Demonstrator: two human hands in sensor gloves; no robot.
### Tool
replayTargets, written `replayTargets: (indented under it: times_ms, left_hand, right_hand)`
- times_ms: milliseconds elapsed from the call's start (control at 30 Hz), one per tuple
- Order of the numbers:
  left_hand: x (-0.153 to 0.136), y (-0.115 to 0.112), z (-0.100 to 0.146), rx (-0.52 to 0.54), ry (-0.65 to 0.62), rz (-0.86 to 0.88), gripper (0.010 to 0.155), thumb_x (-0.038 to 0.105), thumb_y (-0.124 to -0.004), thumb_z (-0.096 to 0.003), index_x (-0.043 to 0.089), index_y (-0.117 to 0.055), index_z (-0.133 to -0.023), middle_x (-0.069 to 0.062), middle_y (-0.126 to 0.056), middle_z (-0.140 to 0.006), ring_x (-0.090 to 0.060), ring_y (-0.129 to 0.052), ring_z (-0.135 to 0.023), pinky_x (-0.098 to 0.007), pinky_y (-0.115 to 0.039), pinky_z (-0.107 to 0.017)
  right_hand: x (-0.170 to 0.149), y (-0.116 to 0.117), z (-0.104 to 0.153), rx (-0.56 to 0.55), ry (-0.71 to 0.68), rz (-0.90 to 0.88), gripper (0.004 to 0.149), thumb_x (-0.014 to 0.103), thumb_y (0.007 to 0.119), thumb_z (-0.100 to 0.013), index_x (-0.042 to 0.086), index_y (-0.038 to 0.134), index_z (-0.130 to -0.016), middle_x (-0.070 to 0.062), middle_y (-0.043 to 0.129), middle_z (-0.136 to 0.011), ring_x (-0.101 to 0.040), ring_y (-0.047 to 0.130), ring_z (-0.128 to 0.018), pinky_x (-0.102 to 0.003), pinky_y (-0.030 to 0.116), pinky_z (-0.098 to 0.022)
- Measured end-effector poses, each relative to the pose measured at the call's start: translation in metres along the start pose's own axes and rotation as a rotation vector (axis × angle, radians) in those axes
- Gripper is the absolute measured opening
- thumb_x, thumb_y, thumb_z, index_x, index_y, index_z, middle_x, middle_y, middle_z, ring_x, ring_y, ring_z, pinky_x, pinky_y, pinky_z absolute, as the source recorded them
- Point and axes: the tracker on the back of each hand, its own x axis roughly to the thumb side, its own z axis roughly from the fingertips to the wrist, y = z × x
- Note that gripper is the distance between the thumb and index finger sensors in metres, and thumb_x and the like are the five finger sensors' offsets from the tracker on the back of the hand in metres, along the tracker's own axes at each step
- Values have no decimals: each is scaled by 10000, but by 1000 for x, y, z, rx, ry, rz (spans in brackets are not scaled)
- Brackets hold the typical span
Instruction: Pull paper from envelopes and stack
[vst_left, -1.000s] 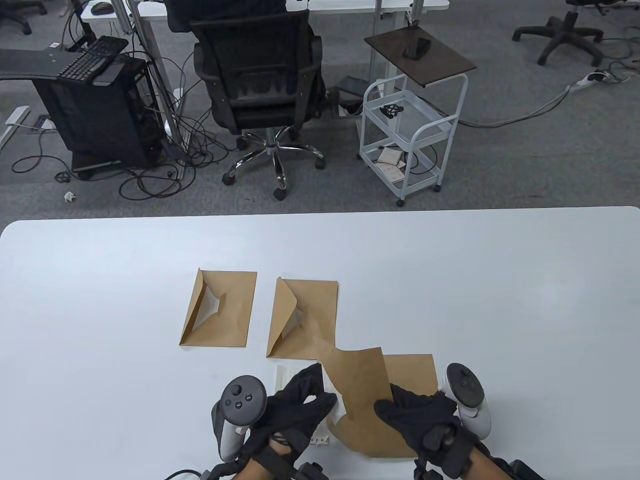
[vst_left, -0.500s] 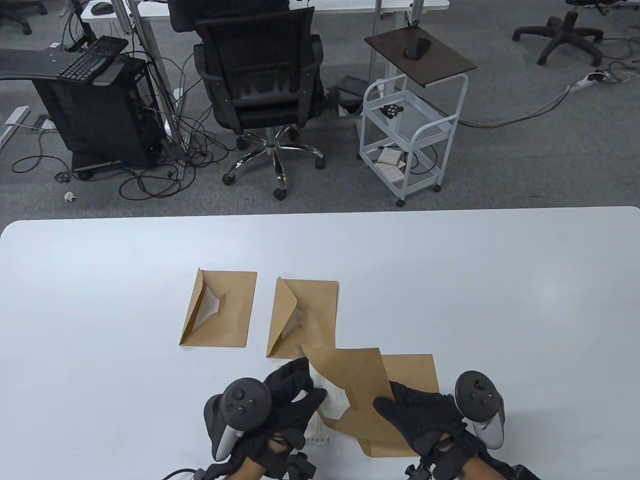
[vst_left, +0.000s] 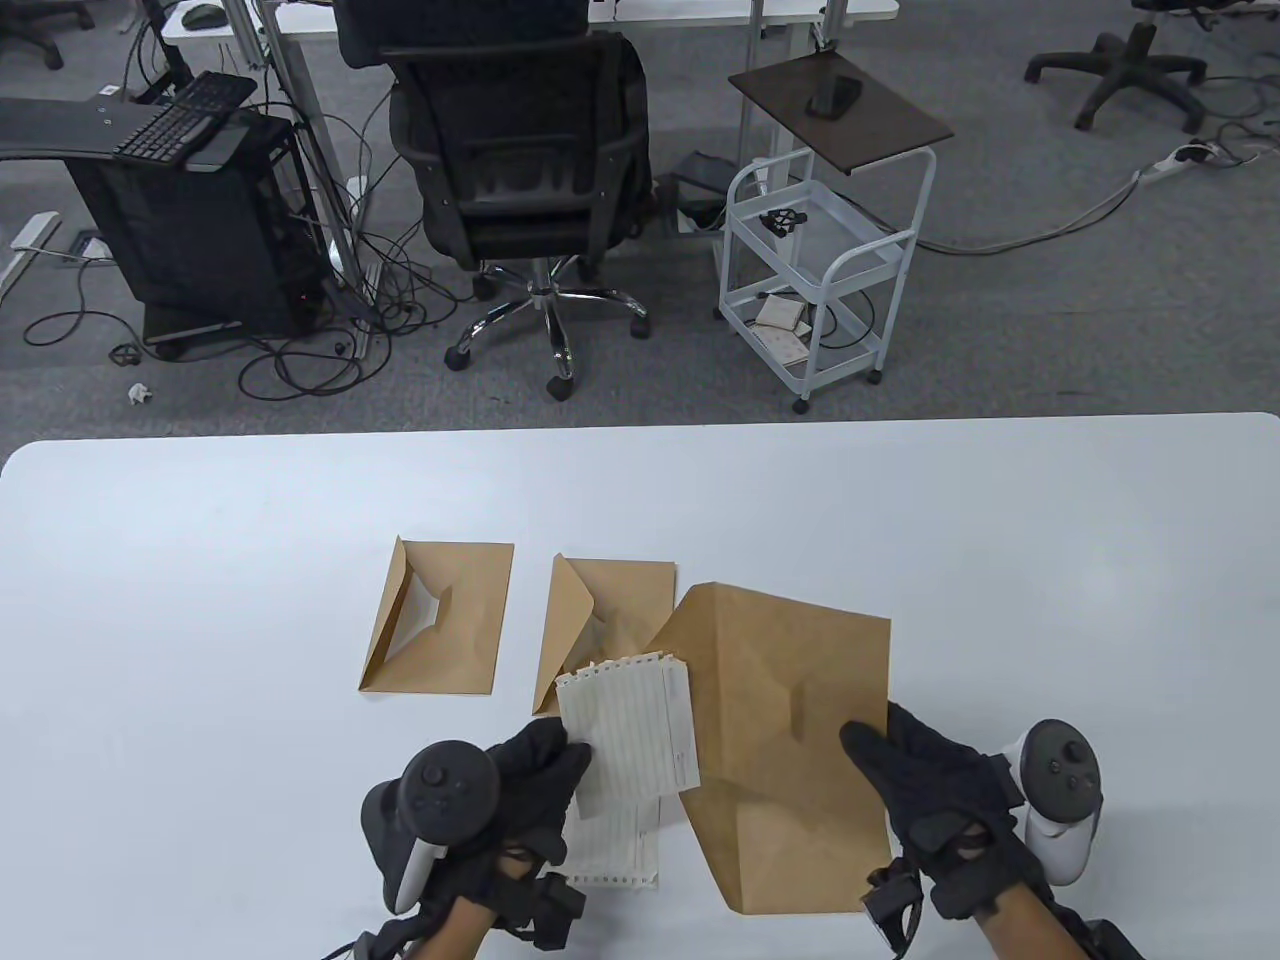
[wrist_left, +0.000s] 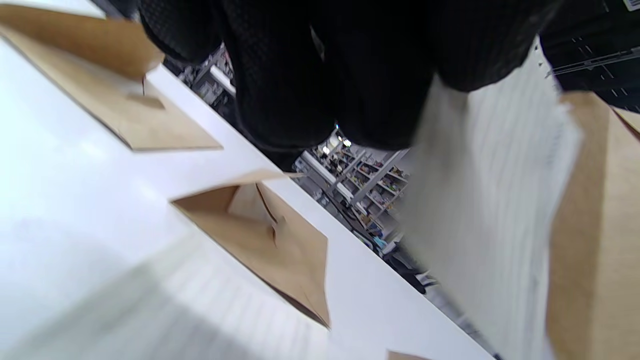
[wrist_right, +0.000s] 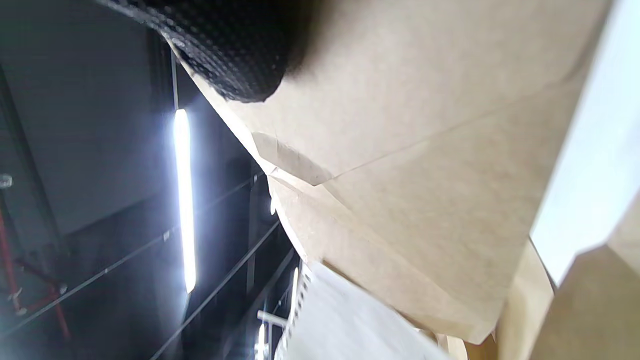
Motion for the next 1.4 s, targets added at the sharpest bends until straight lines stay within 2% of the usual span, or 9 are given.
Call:
replayTargets:
  times_ms: [133, 367, 533, 633, 733, 833, 967, 1133, 1400]
  left_hand:
    - [-3, 2, -3, -30, 34, -104, 362, 404, -838, -469, 335, -872, -822, 30, -1038, -601, -240, -1072, -610, -564, -685, -653]
    - [-7, -19, -10, -258, 91, -220, 459, 358, -836, -470, 278, -784, -920, 69, -1023, -618, -230, -1070, -606, -552, -691, -647]
    - [-9, -32, -11, -372, 86, -299, 711, 351, -833, -476, 245, -488, -1089, 68, -1009, -636, -235, -1060, -619, -551, -679, -657]
    - [-8, -39, -11, -349, 75, -408, 766, 354, -841, -475, 354, -370, -1078, 66, -1009, -626, -232, -1063, -605, -548, -683, -654]
    - [-4, -46, -11, -327, 40, -565, 685, 358, -838, -478, 431, -475, -1054, 58, -1009, -623, -234, -1055, -606, -556, -671, -661]
    - [-2, -56, -12, -329, 9, -685, 549, 368, -848, -471, 375, -707, -1001, 57, -1018, -627, -243, -1048, -631, -564, -658, -669]
    - [-1, -66, -12, -325, -14, -808, 477, 405, -858, -458, 333, -816, -928, 69, -1014, -660, -249, -1023, -693, -568, -640, -685]
    - [3, -73, -9, -322, -20, -894, 462, 467, -814, -466, 371, -819, -918, -87, -672, -1099, -387, -724, -1003, -646, -449, -765]
    - [-2, -70, -10, -367, 10, -823, 497, 502, -788, -466, 358, -795, -941, -103, -638, -1120, -397, -698, -1025, -646, -446, -767]
  right_hand:
    - [-4, -17, -3, -53, 36, -24, 420, 330, 797, -505, 158, 836, -886, -175, 988, -726, -380, 1048, -535, -482, 872, -388]
    - [-8, -21, -4, -66, 72, -6, 425, 330, 791, -509, 151, 827, -893, -186, 979, -734, -391, 1040, -543, -493, 863, -394]
    - [-5, -17, -3, -55, 59, 31, 426, 332, 790, -509, 152, 827, -893, -183, 980, -735, -390, 1040, -545, -492, 864, -395]
    - [-5, -16, -3, -52, 57, 45, 425, 331, 790, -509, 151, 827, -893, -182, 979, -736, -391, 1040, -545, -492, 864, -395]
    - [-5, -16, -3, -54, 59, 43, 428, 330, 789, -509, 148, 825, -895, -183, 978, -738, -392, 1039, -547, -494, 862, -396]
    - [-5, -15, -3, -52, 60, 47, 427, 331, 789, -509, 149, 825, -894, -185, 977, -737, -392, 1038, -547, -494, 862, -397]
    - [-5, -14, -3, -48, 59, 62, 430, 331, 787, -510, 146, 822, -896, -185, 977, -738, -391, 1038, -547, -493, 863, -397]
    - [-6, -13, -3, -42, 58, 77, 428, 332, 787, -510, 150, 823, -895, -185, 977, -738, -390, 1039, -548, -494, 862, -396]
    - [-6, -10, -2, -34, 59, 86, 428, 333, 788, -509, 151, 825, -895, -186, 977, -739, -392, 1039, -548, -493, 863, -397]
